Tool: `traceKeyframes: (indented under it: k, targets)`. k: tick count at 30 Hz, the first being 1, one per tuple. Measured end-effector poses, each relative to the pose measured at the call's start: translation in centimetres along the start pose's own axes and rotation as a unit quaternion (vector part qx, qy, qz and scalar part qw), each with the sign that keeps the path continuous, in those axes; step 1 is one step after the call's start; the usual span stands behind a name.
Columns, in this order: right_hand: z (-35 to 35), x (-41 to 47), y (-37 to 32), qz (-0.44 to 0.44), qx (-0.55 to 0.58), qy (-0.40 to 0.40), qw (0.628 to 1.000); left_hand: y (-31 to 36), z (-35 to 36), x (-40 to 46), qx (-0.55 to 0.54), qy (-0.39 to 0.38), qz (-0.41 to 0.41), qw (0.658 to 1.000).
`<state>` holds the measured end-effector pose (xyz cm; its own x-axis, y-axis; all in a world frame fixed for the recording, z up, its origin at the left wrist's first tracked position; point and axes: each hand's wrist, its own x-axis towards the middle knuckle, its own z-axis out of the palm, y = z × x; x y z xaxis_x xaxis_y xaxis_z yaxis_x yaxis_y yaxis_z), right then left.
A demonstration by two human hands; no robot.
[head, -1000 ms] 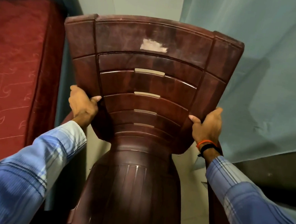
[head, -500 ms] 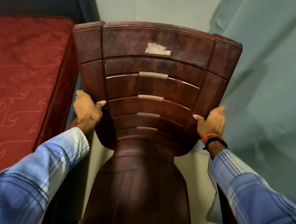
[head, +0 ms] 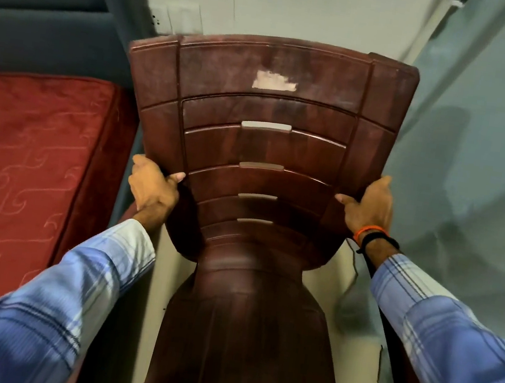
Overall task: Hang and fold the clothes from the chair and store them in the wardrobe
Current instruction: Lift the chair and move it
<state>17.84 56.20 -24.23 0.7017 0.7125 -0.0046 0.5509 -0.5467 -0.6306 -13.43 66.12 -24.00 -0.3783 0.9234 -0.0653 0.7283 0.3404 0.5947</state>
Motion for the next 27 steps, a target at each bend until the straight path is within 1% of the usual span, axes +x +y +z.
traceKeyframes:
  k: [4, 5, 7, 8, 10, 11, 13, 14, 16, 17, 19, 20, 22, 23, 27]
  targets:
    - [1.7, 6.0, -2.5, -0.019, -0.011, -0.010, 1.000, 3.4, 2.2, 4.8, -0.011, 0.009, -0.023, 1.000]
    - [2.6, 9.0, -3.5, -0.024, -0.021, -0.012, 0.999, 5.0, 3.4, 7.1, -0.008, 0.011, -0.032, 0.999]
    - [2.7, 9.8, -4.3, -0.027, -0.021, -0.019, 0.999, 5.7, 3.4, 7.8, -0.012, 0.004, -0.028, 1.000]
    - [4.1, 12.9, -5.7, -0.034, -0.029, -0.018, 0.999, 7.1, 4.4, 10.7, -0.011, 0.012, -0.029, 0.999]
    - [4.1, 13.5, -6.2, -0.036, -0.030, -0.018, 0.999, 7.7, 4.6, 11.5, -0.021, 0.008, -0.031, 0.999]
    - [5.7, 16.4, -7.5, -0.040, -0.037, -0.014, 0.998, 9.0, 5.8, 14.4, -0.017, 0.013, -0.026, 0.999]
    - [5.8, 17.3, -8.0, -0.039, -0.036, -0.017, 0.998, 9.7, 6.0, 15.3, -0.026, 0.007, -0.022, 0.999]
    - [7.1, 20.2, -9.1, -0.034, -0.042, -0.009, 0.999, 11.1, 7.3, 18.2, -0.019, 0.008, -0.013, 1.000]
    - [7.1, 21.1, -9.6, -0.027, -0.028, -0.012, 0.999, 11.9, 7.5, 19.0, -0.031, 0.000, -0.011, 0.999]
    - [8.8, 24.0, -10.9, -0.030, -0.033, -0.008, 0.999, 13.3, 8.8, 22.1, -0.030, 0.005, -0.007, 1.000]
    - [8.6, 25.4, -11.6, -0.033, -0.020, -0.007, 0.999, 14.4, 9.3, 23.1, -0.045, 0.001, -0.001, 0.999]
    - [10.0, 27.7, -12.8, -0.030, -0.024, -0.011, 0.999, 15.2, 10.1, 25.6, -0.034, 0.006, -0.001, 0.999]
    - [10.1, 28.6, -13.4, -0.026, -0.016, -0.016, 0.999, 15.9, 10.2, 26.3, -0.041, 0.006, 0.004, 0.999]
    - [10.9, 30.6, -14.2, -0.016, -0.022, -0.011, 1.000, 17.1, 11.2, 28.4, -0.032, 0.003, 0.012, 0.999]
    - [11.9, 33.3, -15.4, 0.002, -0.007, -0.014, 1.000, 19.0, 12.0, 30.9, -0.032, 0.003, 0.007, 0.999]
